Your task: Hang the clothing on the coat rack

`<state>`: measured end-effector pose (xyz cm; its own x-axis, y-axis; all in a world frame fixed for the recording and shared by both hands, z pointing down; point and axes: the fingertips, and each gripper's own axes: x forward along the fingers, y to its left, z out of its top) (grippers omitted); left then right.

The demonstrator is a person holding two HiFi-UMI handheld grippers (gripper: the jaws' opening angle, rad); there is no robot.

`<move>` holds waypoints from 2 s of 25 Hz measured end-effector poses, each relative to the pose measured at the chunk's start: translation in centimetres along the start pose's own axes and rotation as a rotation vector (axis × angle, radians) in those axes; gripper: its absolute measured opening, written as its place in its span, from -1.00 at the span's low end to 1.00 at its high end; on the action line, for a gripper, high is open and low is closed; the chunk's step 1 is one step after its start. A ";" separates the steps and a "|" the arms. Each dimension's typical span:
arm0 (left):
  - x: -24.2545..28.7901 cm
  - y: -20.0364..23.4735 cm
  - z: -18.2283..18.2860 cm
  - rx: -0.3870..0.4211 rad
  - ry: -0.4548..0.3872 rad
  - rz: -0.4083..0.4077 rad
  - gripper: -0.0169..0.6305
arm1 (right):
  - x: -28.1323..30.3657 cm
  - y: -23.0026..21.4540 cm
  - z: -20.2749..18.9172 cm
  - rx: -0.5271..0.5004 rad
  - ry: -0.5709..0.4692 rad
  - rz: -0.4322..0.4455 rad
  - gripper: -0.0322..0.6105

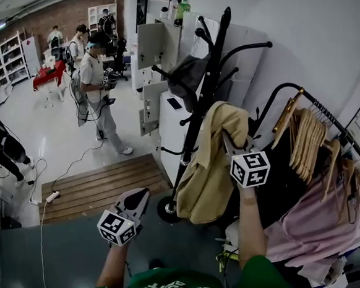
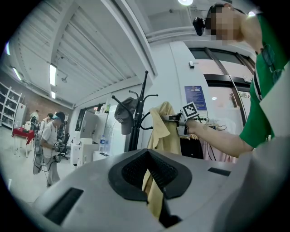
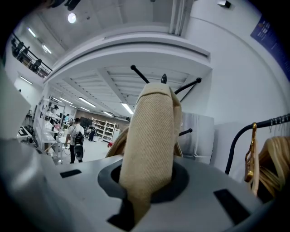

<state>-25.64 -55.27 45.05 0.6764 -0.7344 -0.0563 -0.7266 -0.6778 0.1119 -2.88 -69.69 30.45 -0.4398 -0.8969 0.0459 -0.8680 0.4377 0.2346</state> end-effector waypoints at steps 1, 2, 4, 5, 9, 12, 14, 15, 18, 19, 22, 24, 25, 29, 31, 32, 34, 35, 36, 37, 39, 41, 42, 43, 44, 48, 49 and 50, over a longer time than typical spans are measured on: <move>0.0 -0.2 0.0 0.001 0.000 0.003 -0.97 | -0.2 0.2 -0.1 0.010 -0.001 0.013 -0.75; -0.1 -0.5 0.0 0.002 -0.001 0.005 -0.97 | -0.5 0.4 -0.2 0.019 -0.002 0.025 -0.68; -0.2 -1.1 0.0 0.004 -0.003 0.009 -0.97 | -1.4 0.6 -0.5 0.032 -0.004 0.037 -0.49; -0.2 -1.5 0.0 0.004 -0.003 0.012 -0.97 | -1.9 0.6 -0.7 0.037 -0.006 0.036 -0.44; -0.5 -3.2 -0.3 0.002 -0.001 0.023 -0.97 | -4.7 0.4 -1.6 0.073 -0.018 0.034 -0.40; -0.8 -4.7 -0.6 -0.003 0.000 0.034 -0.97 | -6.9 0.5 -2.3 0.108 -0.037 0.039 -0.40; -1.0 -5.8 -0.9 -0.008 0.001 0.039 -0.97 | -8.5 0.7 -2.9 0.119 -0.043 0.039 -0.40; -1.1 -6.4 -1.1 -0.011 0.002 0.042 -0.97 | -9.2 0.9 -3.3 0.124 -0.042 0.042 -0.40; -1.3 -8.1 -1.6 -0.015 0.008 0.047 -0.97 | -11.1 1.5 -4.6 0.141 -0.025 0.059 -0.40; -1.3 -8.6 -1.7 -0.014 0.009 0.047 -0.97 | -11.7 1.7 -5.2 0.146 -0.017 0.064 -0.40; -1.2 -10.4 -1.8 -0.014 0.006 0.043 -0.97 | -13.5 2.3 -6.7 0.159 0.009 0.086 -0.40; -1.0 -11.6 -1.9 -0.014 0.003 0.039 -0.97 | -14.6 2.6 -7.5 0.173 0.017 0.095 -0.40; -0.9 -12.1 -2.1 -0.014 0.003 0.038 -0.97 | -15.3 2.7 -7.9 0.183 0.016 0.093 -0.45; -0.6 -14.6 -2.6 -0.011 0.001 0.034 -0.97 | -17.9 3.1 -9.6 0.208 0.019 0.084 -0.78; -0.5 -16.0 -2.9 -0.017 -0.002 0.036 -0.97 | -19.4 3.6 -10.7 0.208 0.035 0.089 -0.85; -0.6 -16.7 -3.1 -0.022 -0.003 0.037 -0.97 | -20.2 3.8 -11.2 0.216 0.042 0.095 -0.87; -0.8 -18.1 -3.5 -0.032 -0.006 0.037 -0.97 | -21.9 4.4 -12.0 0.241 0.047 0.110 -0.88; -1.0 -18.7 -3.8 -0.037 -0.006 0.039 -0.97 | -22.7 4.7 -12.4 0.250 0.048 0.117 -0.88; -1.1 -19.4 -4.2 -0.041 -0.005 0.041 -0.97 | -23.6 5.1 -12.7 0.255 0.050 0.125 -0.88; -1.2 -20.1 -4.5 -0.044 -0.002 0.043 -0.97 | -24.4 5.4 -13.0 0.256 0.053 0.133 -0.88; -1.2 -21.6 -5.2 -0.044 0.006 0.042 -0.97 | -26.1 6.1 -13.7 0.251 0.057 0.150 -0.88; -1.3 -23.1 -5.7 -0.046 0.007 0.043 -0.97 | -27.7 6.7 -14.4 0.242 0.060 0.164 -0.88; -1.4 -23.8 -5.9 -0.049 0.005 0.046 -0.97 | -28.5 7.0 -14.8 0.238 0.063 0.170 -0.88; -1.5 -24.4 -6.1 -0.055 0.003 0.050 -0.97 | -29.2 7.2 -15.3 0.235 0.068 0.175 -0.88; -1.6 -25.0 -6.3 -0.060 0.002 0.054 -0.97 | -29.8 7.4 -15.8 0.233 0.074 0.179 -0.88; -2.2 -26.7 -6.9 -0.066 0.000 0.069 -0.97 | -31.8 7.8 -18.0 0.251 0.096 0.188 -0.88; -2.4 -27.0 -7.0 -0.065 -0.001 0.072 -0.97 | -32.3 7.8 -18.5 0.257 0.102 0.190 -0.88; -2.6 -27.4 -7.1 -0.066 -0.002 0.076 -0.97 | -32.7 7.8 -18.9 0.261 0.107 0.191 -0.88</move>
<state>-6.64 -34.60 49.17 0.6193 -0.7837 -0.0468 -0.7664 -0.6164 0.1806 9.04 -38.15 49.13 -0.5854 -0.7928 0.1697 -0.8081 0.5874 -0.0439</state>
